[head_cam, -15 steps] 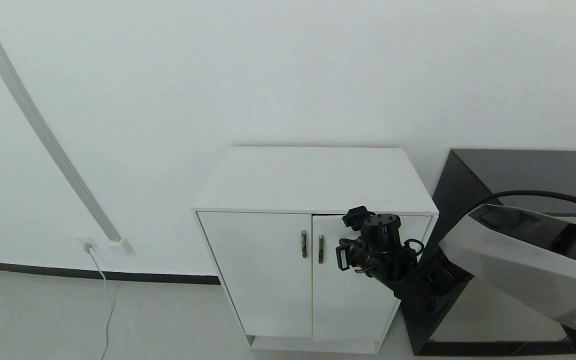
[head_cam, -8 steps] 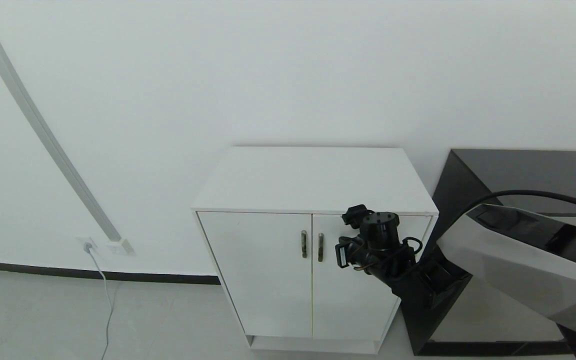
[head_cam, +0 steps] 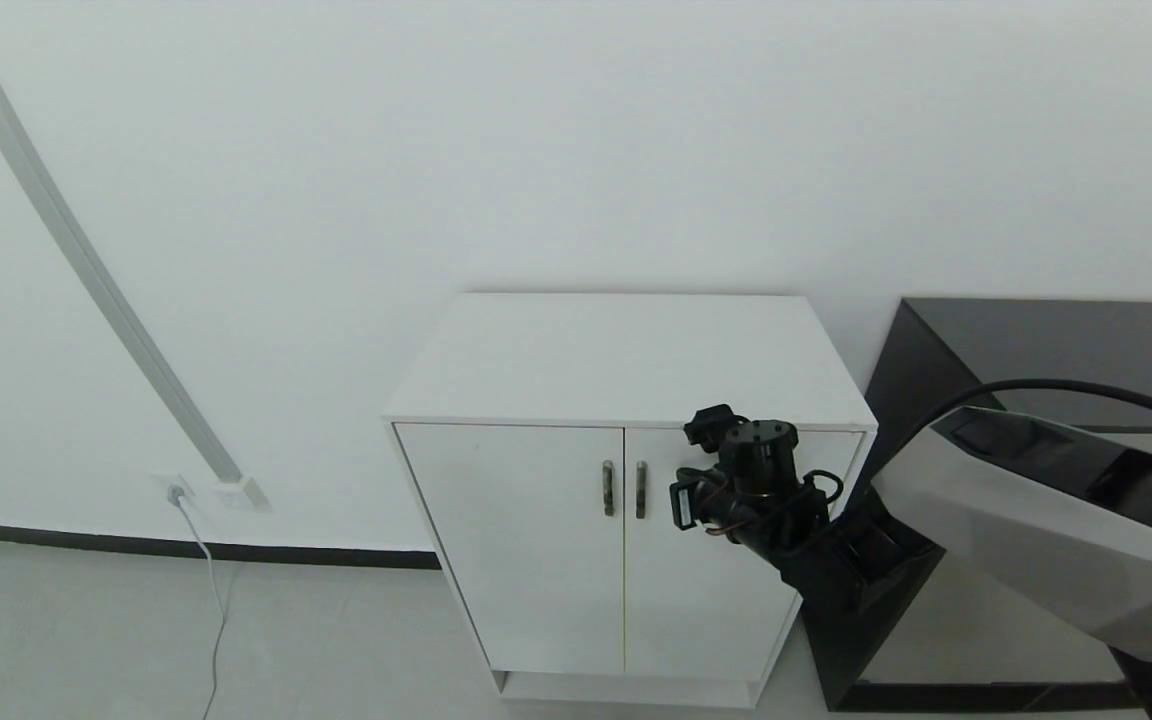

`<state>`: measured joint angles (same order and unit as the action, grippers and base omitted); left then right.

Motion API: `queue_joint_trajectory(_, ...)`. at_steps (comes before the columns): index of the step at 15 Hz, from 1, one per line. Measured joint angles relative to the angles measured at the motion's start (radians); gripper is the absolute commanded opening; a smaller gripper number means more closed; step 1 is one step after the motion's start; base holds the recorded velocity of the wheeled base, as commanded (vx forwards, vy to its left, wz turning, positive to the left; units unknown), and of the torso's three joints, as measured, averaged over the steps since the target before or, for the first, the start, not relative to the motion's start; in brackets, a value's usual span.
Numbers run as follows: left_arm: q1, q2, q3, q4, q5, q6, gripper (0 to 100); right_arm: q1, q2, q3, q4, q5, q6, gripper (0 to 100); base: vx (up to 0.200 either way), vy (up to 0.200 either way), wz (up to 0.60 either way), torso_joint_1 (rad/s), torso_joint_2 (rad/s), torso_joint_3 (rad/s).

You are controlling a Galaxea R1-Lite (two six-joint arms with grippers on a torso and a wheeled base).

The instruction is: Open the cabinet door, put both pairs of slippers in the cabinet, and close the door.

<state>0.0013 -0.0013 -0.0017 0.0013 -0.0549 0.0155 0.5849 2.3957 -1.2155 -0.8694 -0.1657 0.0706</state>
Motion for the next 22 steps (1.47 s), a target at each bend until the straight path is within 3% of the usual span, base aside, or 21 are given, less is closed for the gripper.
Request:
queue_joint_trajectory(8, 0.0, 0.0, 0.0, 0.0, 0.0, 0.0, 0, -0.01, 0.012, -0.012, -0.003, 0.0, 0.0, 0, 0.0, 0.0, 0.0, 0.0, 0.0, 0.0)
queue_joint_trajectory(12, 0.0, 0.0, 0.0, 0.0, 0.0, 0.0, 0, -0.005, -0.021, 0.045, -0.02, 0.0, 0.001, 0, 0.0, 0.0, 0.0, 0.0, 0.0, 0.0)
queue_joint_trajectory(17, 0.0, 0.0, 0.0, 0.0, 0.0, 0.0, 0, -0.027, -0.181, 0.278, -0.106, -0.001, 0.002, 0, 0.0, 0.0, 0.0, 0.0, 0.0, 0.0)
queue_joint_trajectory(22, 0.0, 0.0, 0.0, 0.0, 0.0, 0.0, 0, -0.139, -0.344, 0.539, -0.222, -0.005, 0.003, 0, 0.0, 0.0, 0.0, 0.0, 0.0, 0.0)
